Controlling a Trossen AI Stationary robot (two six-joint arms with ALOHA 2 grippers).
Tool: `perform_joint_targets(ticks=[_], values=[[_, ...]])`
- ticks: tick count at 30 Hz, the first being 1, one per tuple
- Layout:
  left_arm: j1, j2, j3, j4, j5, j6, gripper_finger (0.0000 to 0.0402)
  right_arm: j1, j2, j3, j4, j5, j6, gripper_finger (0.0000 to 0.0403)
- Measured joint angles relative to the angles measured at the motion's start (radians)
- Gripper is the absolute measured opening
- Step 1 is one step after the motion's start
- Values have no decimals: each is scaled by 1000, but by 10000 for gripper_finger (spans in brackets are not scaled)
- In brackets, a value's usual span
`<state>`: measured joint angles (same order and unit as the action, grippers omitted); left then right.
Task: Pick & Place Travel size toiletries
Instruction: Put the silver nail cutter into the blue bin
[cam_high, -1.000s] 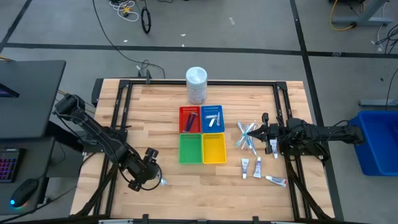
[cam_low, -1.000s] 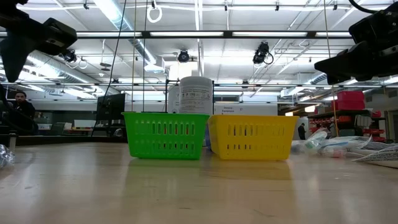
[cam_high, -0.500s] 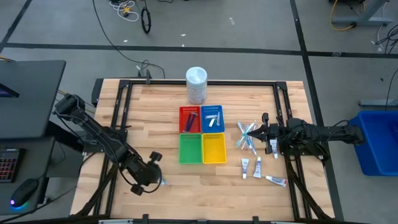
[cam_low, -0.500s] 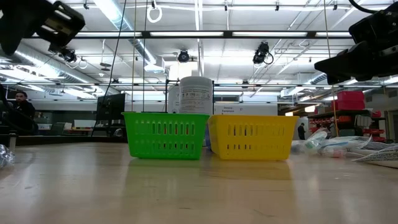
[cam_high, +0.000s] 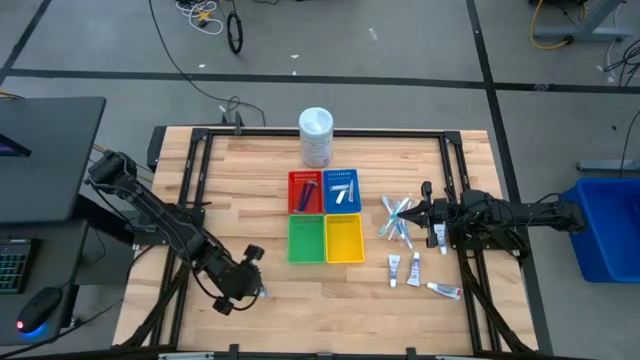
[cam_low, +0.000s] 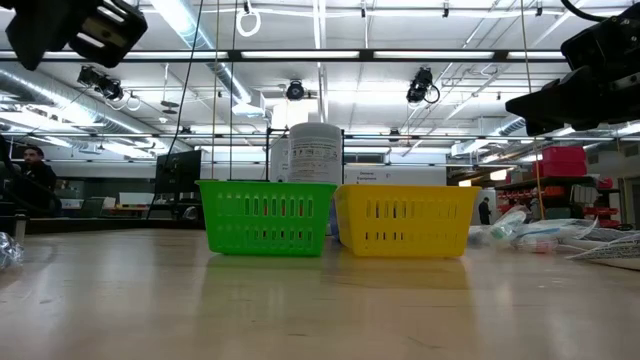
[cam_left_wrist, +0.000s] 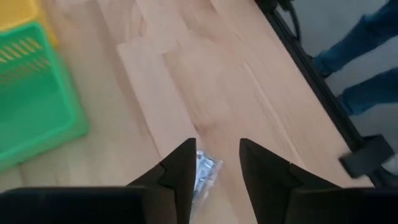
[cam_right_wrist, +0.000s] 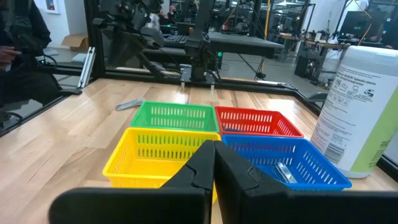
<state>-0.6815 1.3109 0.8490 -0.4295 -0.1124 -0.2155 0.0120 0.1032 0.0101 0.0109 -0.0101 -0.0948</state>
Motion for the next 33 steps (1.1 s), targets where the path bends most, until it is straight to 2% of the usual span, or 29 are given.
perform_joint_targets(ticks=[3,13,24,33], values=[[5,0,-1,-6,27,0,118,0,0,0,0,0,0,13],[7,0,-3,-60,22,21,52,0,0,0,0,0,0,13],[7,0,-3,-147,19,105,10,0,0,0,0,0,0,13],[11,73,-16,-145,41,195,13,0,0,0,0,0,0,13]])
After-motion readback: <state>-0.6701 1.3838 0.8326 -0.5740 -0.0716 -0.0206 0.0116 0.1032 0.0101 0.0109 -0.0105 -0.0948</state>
